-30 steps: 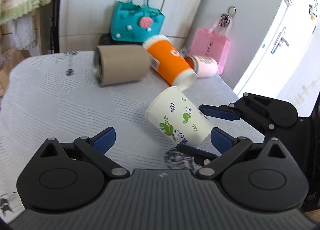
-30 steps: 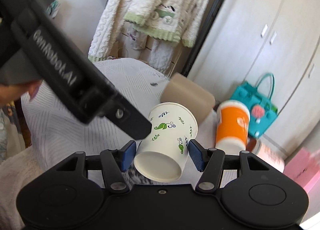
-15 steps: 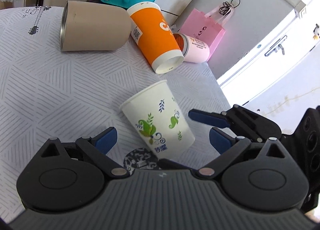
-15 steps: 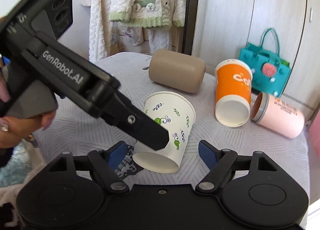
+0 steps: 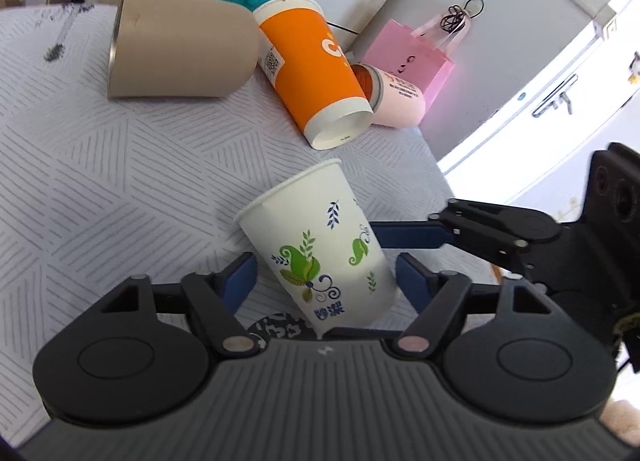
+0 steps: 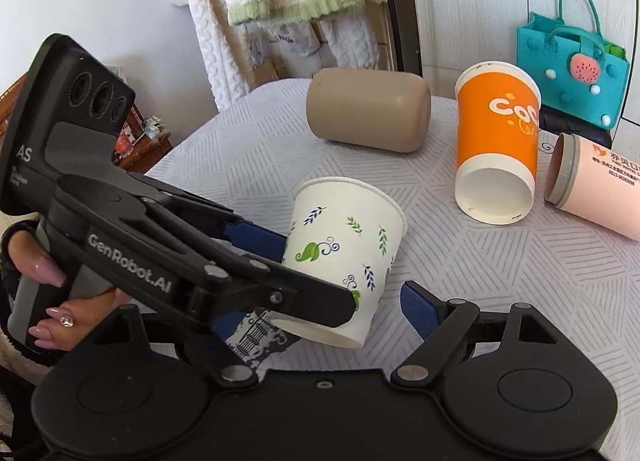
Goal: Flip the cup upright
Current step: 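Lift the white cup with the right tool and rotate it open end up, then lower the upright white cup onto the table and open the right tool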
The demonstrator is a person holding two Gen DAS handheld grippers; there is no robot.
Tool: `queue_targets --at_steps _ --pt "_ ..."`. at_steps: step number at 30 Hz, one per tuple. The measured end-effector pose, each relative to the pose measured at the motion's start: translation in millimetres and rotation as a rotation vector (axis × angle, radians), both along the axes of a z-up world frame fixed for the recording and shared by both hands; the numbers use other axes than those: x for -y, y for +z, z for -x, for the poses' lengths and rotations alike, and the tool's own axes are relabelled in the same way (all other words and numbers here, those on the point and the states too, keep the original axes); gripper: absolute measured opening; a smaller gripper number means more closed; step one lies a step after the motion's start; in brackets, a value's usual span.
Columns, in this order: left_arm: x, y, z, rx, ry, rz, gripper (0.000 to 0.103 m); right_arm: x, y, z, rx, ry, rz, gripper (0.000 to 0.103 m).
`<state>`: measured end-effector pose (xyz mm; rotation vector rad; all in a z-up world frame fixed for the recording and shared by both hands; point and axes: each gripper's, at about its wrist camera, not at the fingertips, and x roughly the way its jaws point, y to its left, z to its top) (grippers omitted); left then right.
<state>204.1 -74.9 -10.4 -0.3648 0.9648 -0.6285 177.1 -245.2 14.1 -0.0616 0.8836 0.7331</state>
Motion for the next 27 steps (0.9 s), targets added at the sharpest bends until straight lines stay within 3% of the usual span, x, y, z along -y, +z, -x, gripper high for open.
queue_targets --at_steps 7,18,24,27 --pt "-5.2 3.1 -1.5 0.035 -0.016 0.008 0.064 -0.6 -5.6 -14.8 -0.062 0.001 -0.010 0.087" --pt "-11.6 7.5 -13.7 0.016 -0.061 0.076 0.063 15.6 -5.9 -23.2 -0.116 0.024 -0.151 0.089" --pt "-17.8 14.0 -10.4 0.068 -0.092 0.094 0.063 23.2 -0.8 -20.7 -0.108 0.048 -0.219 0.089" --pt "-21.0 10.7 -12.1 0.031 -0.101 0.105 0.063 24.6 -2.5 -20.5 -0.114 0.080 -0.241 0.093"
